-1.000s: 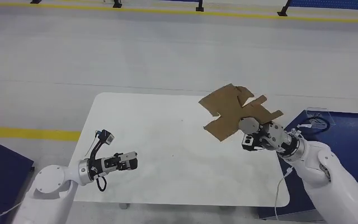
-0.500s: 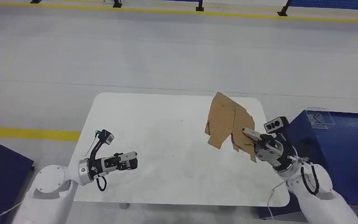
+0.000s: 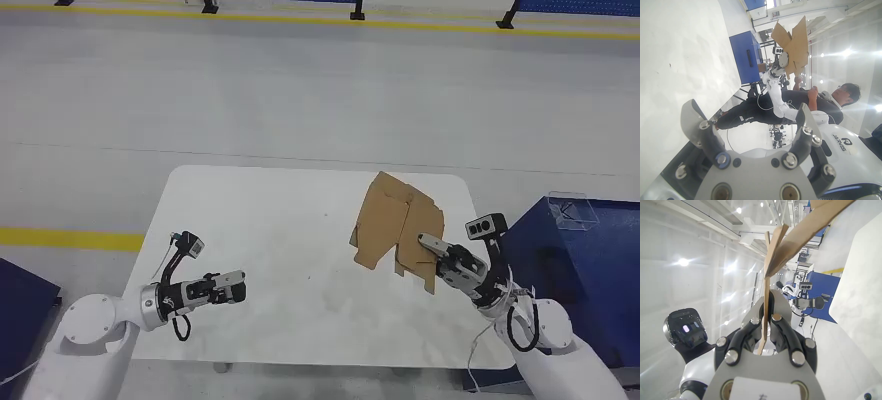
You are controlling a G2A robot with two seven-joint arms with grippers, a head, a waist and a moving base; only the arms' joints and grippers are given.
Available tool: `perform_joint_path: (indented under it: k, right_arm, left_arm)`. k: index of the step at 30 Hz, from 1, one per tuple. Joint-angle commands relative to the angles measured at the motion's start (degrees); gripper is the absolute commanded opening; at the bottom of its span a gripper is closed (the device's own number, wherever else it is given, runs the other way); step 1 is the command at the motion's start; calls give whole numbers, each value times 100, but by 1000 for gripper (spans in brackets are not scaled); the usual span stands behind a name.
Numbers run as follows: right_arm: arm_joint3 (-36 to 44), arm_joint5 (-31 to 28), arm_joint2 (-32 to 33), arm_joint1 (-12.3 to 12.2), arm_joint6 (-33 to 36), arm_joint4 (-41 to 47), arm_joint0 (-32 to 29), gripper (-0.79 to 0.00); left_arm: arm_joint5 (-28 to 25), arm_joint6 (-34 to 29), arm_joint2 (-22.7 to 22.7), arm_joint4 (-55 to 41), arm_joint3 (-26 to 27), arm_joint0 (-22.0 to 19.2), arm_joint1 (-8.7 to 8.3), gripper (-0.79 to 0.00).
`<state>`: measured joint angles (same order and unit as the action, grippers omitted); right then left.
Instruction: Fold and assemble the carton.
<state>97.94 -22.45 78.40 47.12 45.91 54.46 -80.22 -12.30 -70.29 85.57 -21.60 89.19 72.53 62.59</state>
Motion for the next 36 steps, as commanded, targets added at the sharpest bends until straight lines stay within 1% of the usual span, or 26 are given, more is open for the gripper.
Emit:
perform_joint_path:
  k: [1, 2, 3, 4, 5, 7, 9, 12, 14, 15, 16, 17, 19, 22, 24, 26, 28, 31, 34, 36]
  right_arm:
    - [0, 0, 0, 0, 0, 0, 0, -785]
    - [99, 39, -23, 10, 34, 117, -13, -785]
    - [271, 61, -19, 24, 229, 405, -36, -785]
    - [340, -35, 80, 26, 438, 565, -47, -785]
    - [354, -223, 221, 25, 550, 580, -76, -785]
    - [413, -726, 536, 35, 385, 470, -138, -785]
    - [492, -1502, 872, 52, -14, -191, -181, -785]
    - [814, -2661, 1237, 110, -592, -1207, -272, -785]
    - [913, -3182, 1450, 167, -1091, -1763, -364, -785]
    - [955, -3456, 1621, 197, -1340, -2174, -350, -785]
    - [998, -3555, 1807, 240, -1641, -2649, -326, -785]
    - [1095, -3555, 1964, 293, -1963, -3151, -305, -785]
    - [1332, -3555, 2362, 436, -2749, -4580, -186, -785]
    - [1671, -3555, 2668, 698, -4127, -7284, -33, -785]
    - [1740, -3555, 2534, 876, -5274, -8772, -58, -785]
    - [1918, -3463, 2513, 1010, -6246, -10531, -13, -785]
    - [1968, -3152, 2355, 1102, -7292, -12064, -63, -785]
    - [1915, -2435, 2133, 1138, -8819, -14142, -170, -785]
    - [1740, -1513, 2003, 1096, -10233, -15890, -267, -785]
    - [1603, -812, 1981, 1055, -10940, -16856, -303, -785]
  left_arm:
    - [0, 0, 0, 0, 0, 0, 0, 0]
    - [0, 0, 0, 0, 0, 0, 0, 0]
    - [0, 0, 0, 0, 0, 0, 0, 0]
    - [0, 0, 0, 0, 0, 0, 0, 0]
    - [0, 0, 0, 0, 0, 0, 0, 0]
    - [0, 0, 0, 0, 0, 0, 0, 0]
    - [0, 0, 0, 0, 0, 0, 0, 0]
    - [0, 0, 0, 0, 0, 0, 0, 0]
    - [0, 0, 0, 0, 0, 0, 0, 0]
    - [0, 0, 0, 0, 0, 0, 0, 0]
    - [0, 0, 0, 0, 0, 0, 0, 0]
    - [0, 0, 0, 0, 0, 0, 0, 0]
    - [0, 0, 0, 0, 0, 0, 0, 0]
    - [0, 0, 0, 0, 0, 0, 0, 0]
    - [0, 0, 0, 0, 0, 0, 0, 0]
    - [0, 0, 0, 0, 0, 0, 0, 0]
    - [0, 0, 0, 0, 0, 0, 0, 0]
    - [0, 0, 0, 0, 0, 0, 0, 0]
    - [0, 0, 0, 0, 0, 0, 0, 0]
    - [0, 0, 0, 0, 0, 0, 0, 0]
